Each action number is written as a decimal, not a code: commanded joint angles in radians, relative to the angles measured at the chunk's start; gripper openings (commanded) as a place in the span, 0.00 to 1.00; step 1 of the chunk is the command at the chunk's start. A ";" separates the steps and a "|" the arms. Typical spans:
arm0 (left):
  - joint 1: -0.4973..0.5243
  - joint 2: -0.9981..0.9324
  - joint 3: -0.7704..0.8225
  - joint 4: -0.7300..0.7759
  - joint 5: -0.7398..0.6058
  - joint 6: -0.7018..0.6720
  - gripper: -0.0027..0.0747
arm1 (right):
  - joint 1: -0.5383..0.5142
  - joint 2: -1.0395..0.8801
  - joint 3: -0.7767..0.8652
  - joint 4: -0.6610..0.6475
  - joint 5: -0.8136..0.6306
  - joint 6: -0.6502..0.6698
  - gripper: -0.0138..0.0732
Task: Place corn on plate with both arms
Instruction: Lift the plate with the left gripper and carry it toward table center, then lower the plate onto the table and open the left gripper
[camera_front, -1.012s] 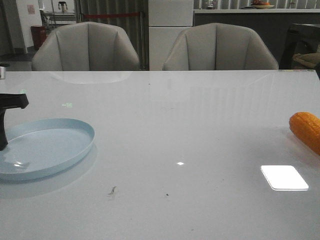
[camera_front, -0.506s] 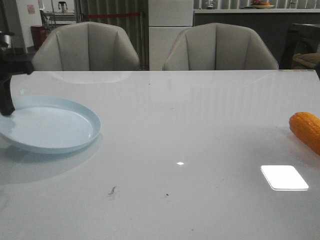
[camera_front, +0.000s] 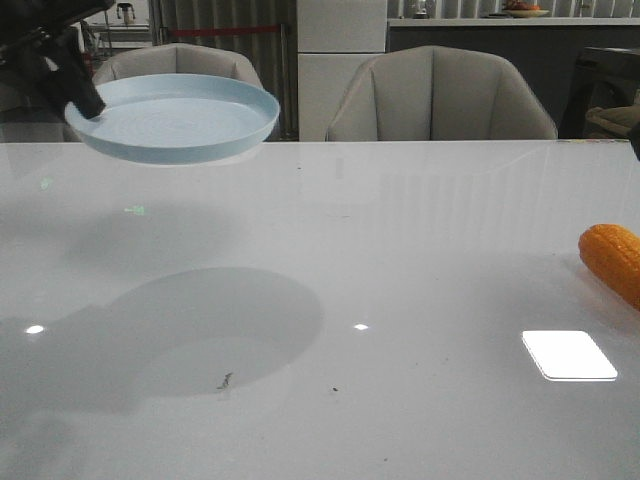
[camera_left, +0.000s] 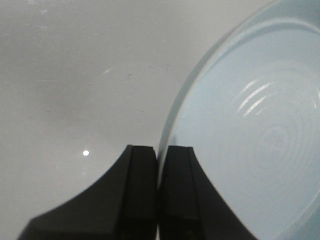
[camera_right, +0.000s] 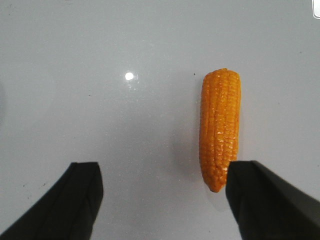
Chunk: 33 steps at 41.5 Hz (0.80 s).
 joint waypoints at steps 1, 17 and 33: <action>-0.064 -0.048 -0.035 -0.066 0.007 0.003 0.15 | -0.004 -0.014 -0.034 0.018 -0.061 0.003 0.86; -0.283 0.057 -0.033 0.077 0.009 -0.008 0.15 | -0.004 -0.014 -0.034 0.018 -0.058 0.003 0.86; -0.314 0.162 -0.031 0.127 0.010 -0.056 0.15 | -0.004 -0.014 -0.034 0.018 -0.057 0.003 0.86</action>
